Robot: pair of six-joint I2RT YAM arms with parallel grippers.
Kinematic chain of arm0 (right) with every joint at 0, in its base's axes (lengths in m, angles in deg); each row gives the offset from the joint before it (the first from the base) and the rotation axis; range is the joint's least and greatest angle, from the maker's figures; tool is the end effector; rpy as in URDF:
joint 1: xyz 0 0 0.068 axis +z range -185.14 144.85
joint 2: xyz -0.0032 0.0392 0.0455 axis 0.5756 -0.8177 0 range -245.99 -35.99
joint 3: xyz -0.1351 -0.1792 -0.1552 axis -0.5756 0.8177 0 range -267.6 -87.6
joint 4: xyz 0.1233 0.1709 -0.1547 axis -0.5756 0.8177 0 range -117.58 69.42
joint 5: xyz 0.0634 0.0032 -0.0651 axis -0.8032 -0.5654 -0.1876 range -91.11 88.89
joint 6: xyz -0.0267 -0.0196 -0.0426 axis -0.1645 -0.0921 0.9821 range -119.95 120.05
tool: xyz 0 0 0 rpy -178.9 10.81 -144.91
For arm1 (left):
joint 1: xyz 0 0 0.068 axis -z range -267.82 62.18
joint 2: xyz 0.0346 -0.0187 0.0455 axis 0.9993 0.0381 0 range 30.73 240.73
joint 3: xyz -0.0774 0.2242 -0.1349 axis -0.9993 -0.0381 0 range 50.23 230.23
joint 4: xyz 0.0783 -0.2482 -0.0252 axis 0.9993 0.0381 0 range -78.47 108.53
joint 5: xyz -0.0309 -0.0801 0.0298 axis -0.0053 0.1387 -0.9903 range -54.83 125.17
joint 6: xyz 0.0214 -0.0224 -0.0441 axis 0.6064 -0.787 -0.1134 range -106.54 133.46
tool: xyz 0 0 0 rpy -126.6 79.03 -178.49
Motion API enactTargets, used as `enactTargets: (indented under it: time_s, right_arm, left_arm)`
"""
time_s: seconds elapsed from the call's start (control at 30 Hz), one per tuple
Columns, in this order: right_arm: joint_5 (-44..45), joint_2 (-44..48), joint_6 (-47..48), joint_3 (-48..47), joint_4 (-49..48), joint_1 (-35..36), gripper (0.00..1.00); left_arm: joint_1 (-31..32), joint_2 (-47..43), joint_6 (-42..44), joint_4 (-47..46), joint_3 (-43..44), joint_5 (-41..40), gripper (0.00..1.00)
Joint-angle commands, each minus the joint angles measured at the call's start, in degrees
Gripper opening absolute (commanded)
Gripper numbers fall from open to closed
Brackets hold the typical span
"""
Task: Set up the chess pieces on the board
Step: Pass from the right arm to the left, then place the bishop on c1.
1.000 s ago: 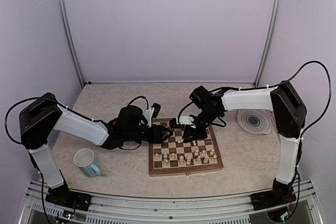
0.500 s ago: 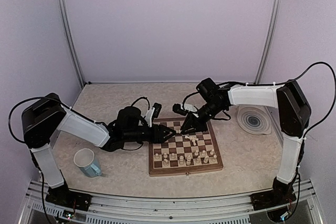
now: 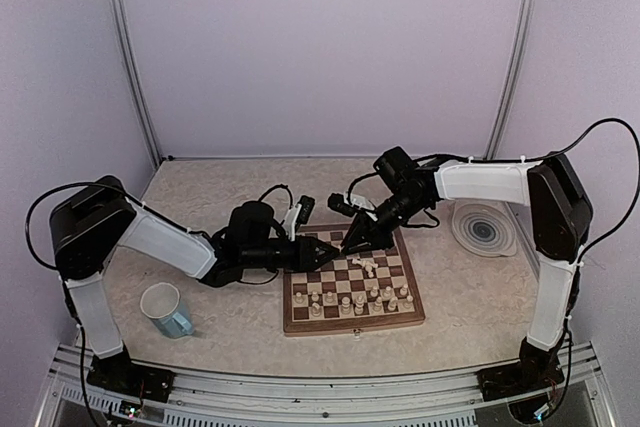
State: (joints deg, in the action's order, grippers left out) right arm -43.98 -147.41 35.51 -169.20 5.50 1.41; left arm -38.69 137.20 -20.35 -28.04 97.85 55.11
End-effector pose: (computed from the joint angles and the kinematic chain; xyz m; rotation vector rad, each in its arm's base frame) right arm 0.3103 0.2603 0.2005 -1.6676 1.8907 0.9911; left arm 0.2358 -0.2911 0.1526 0.5389 2.0436 -1.2619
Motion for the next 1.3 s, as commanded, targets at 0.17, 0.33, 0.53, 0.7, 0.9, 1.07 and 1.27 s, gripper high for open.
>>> enactTargets:
  time_s: [0.17,0.33,0.53,0.7,0.9,1.07,1.27]
  right_arm:
    - [-1.7,1.6,-0.3,-1.3,0.3,-0.3,0.13]
    - [-1.4,1.9,-0.2,-1.4,0.0,-0.3,0.19]
    - [-4.9,6.4,1.6,-1.2,4.2,-3.3,0.37]
    - [-9.0,13.7,2.6,1.9,4.7,-9.3,0.44]
    - [1.3,18.7,-2.6,8.4,-5.1,-13.1,0.48]
    - [8.3,18.6,-2.6,10.4,-7.9,-13.5,0.48]
    - [8.8,17.9,-1.7,11.3,-7.9,-13.5,0.49]
  left_arm:
    - [0.2,1.6,-0.2,-2.4,2.3,2.2,0.21]
    - [0.2,1.6,0.7,-1.0,2.9,2.2,0.12]
    - [0.4,-3.4,7.7,14.8,7.9,1.0,0.1]
    - [1.7,-9.5,17.1,39.2,15.5,-1.7,0.1]
    - [5.3,-12.5,24.9,64.1,24.7,-7.3,0.09]
    - [11.6,-11.7,27.2,79.8,30.7,-14.9,0.09]
    - [17.4,-8.0,26.3,88.0,33.8,-19.8,0.08]
